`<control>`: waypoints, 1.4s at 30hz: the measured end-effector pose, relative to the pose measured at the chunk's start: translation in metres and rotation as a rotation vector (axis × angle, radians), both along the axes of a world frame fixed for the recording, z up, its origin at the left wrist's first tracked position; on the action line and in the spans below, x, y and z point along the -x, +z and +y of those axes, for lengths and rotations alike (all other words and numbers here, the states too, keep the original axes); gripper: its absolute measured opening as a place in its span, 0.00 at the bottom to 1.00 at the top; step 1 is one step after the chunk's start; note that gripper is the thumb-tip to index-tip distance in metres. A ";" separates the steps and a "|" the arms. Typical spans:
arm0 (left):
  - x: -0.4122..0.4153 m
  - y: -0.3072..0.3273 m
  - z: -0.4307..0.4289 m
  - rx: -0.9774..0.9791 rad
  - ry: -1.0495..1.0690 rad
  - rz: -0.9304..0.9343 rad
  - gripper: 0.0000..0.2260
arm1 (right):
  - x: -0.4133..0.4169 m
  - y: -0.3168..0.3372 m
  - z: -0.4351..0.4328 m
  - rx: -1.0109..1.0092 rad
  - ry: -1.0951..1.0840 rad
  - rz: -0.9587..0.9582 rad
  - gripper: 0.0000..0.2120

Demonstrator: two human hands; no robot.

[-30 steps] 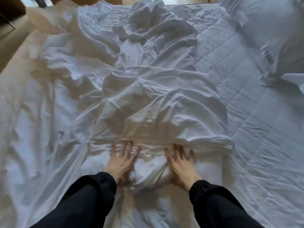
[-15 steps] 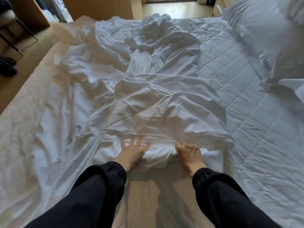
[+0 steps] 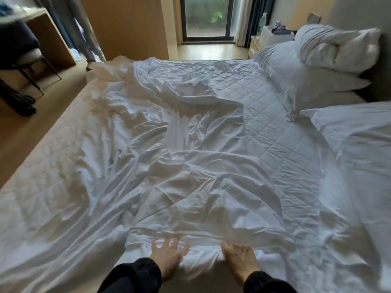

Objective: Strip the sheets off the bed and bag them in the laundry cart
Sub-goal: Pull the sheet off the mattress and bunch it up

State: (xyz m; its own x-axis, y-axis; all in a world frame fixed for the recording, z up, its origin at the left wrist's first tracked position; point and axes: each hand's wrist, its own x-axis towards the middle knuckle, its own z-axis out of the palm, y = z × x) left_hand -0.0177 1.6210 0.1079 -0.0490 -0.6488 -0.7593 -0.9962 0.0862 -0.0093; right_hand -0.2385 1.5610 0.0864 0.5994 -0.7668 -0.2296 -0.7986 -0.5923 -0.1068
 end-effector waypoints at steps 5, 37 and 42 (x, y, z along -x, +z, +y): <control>0.032 0.012 0.104 -0.113 0.055 0.017 0.22 | 0.022 0.039 0.102 -0.116 0.025 0.116 0.07; -0.029 0.085 -0.101 0.886 0.085 -0.091 0.05 | -0.006 0.115 -0.123 -0.119 0.033 0.115 0.10; -0.045 0.083 -0.190 0.879 0.079 -0.072 0.02 | -0.026 0.108 -0.210 -0.127 0.038 0.110 0.10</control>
